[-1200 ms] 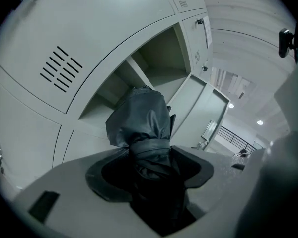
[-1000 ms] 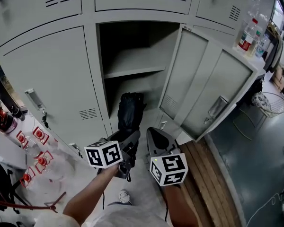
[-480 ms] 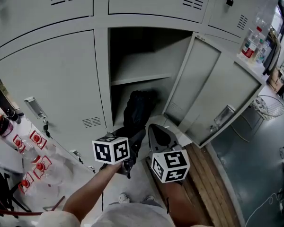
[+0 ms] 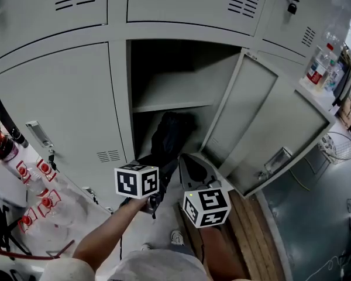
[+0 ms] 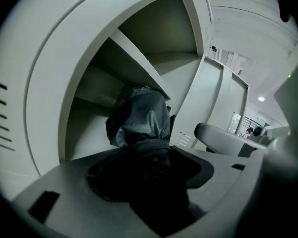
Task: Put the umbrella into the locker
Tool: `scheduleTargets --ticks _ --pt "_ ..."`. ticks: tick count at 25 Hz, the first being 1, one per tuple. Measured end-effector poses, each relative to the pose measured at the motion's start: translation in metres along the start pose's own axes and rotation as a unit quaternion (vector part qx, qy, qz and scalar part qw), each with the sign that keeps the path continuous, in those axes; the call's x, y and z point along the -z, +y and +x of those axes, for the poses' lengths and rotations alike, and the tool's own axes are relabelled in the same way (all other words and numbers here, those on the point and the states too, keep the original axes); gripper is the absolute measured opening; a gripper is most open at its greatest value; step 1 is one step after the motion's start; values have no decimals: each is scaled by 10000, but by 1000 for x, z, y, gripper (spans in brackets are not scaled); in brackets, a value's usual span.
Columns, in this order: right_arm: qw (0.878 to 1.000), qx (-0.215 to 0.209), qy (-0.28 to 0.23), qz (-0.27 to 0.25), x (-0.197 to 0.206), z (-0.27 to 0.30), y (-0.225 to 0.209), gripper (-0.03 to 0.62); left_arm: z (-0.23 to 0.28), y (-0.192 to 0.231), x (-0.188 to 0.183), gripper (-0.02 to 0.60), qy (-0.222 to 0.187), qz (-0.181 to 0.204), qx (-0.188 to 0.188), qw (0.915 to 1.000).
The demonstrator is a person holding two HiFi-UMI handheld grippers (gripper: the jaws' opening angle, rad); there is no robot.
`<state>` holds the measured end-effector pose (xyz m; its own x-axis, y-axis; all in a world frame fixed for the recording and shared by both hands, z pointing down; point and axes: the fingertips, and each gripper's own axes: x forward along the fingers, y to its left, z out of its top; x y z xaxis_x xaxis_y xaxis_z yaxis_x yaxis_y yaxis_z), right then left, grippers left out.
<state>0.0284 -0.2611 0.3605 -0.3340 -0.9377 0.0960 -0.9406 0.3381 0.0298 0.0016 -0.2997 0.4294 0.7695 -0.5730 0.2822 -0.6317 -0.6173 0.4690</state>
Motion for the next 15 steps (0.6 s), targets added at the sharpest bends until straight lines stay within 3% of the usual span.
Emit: scheduleTargets --ticks 15 --pt "9969 -762 -162 64 -4 32 -35 3 49 23 -31 255 338 749 -969 9919"
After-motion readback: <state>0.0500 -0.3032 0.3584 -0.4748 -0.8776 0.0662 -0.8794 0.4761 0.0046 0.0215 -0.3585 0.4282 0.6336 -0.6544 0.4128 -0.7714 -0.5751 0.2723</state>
